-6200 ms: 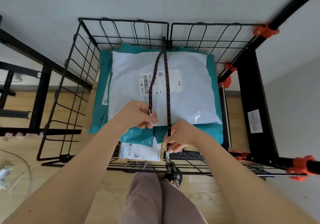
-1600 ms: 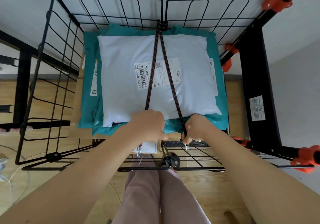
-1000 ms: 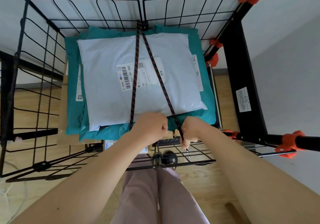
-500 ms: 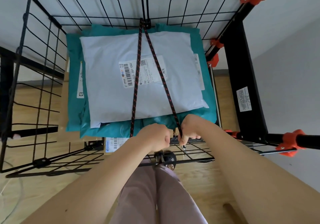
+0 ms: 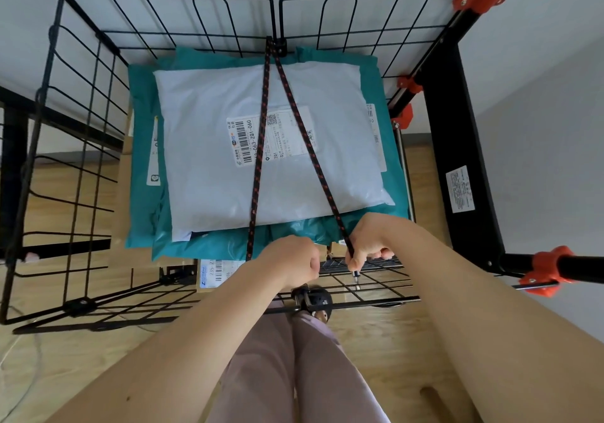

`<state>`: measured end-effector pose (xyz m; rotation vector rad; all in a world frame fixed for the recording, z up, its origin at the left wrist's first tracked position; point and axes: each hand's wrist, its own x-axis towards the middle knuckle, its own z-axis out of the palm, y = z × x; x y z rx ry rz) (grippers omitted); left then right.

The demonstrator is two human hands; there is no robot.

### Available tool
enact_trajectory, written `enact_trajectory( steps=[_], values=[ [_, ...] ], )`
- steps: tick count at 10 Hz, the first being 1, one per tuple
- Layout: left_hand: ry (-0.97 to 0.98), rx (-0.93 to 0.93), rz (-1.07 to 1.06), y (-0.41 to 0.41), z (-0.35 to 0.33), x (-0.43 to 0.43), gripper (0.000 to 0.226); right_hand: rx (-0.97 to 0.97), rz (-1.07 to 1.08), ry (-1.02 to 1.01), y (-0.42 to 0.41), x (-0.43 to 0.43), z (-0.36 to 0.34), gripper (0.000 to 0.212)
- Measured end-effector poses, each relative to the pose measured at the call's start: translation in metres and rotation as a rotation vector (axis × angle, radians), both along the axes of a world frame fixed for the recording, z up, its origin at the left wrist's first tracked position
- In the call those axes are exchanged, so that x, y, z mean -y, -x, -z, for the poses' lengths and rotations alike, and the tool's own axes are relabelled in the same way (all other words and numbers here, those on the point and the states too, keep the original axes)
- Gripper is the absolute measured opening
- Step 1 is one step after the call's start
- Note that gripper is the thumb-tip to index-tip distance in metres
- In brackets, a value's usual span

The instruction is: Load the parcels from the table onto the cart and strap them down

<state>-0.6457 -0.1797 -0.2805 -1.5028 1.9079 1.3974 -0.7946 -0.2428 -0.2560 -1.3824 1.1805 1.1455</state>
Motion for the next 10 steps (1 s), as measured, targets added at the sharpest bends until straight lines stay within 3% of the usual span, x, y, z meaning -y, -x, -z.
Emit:
enact_trajectory(
  steps=[2,4,7,8,9,10],
  values=[
    [0.021,-0.001,0.008,0.001,-0.003,0.001,0.024,0.074,0.048,-0.002,-0.006,-0.002,-0.003,0.013],
    [0.025,-0.010,-0.017,0.000,-0.004,-0.001,0.023,0.054,0.071,-0.011,0.003,0.000,0.000,0.009],
    [0.093,0.029,0.011,0.000,-0.010,0.005,0.023,0.096,0.228,-0.027,-0.001,-0.007,0.009,0.026],
    [0.185,0.039,-0.069,-0.004,-0.015,0.013,0.021,0.097,0.239,-0.033,0.001,-0.006,0.005,0.017],
    [0.252,0.010,-0.153,-0.009,-0.028,0.021,0.022,0.071,0.240,-0.019,0.005,-0.005,0.004,0.033],
    [0.366,0.049,-0.273,-0.017,-0.045,0.027,0.022,0.056,0.348,0.050,0.011,0.001,-0.002,0.027]
  ],
)
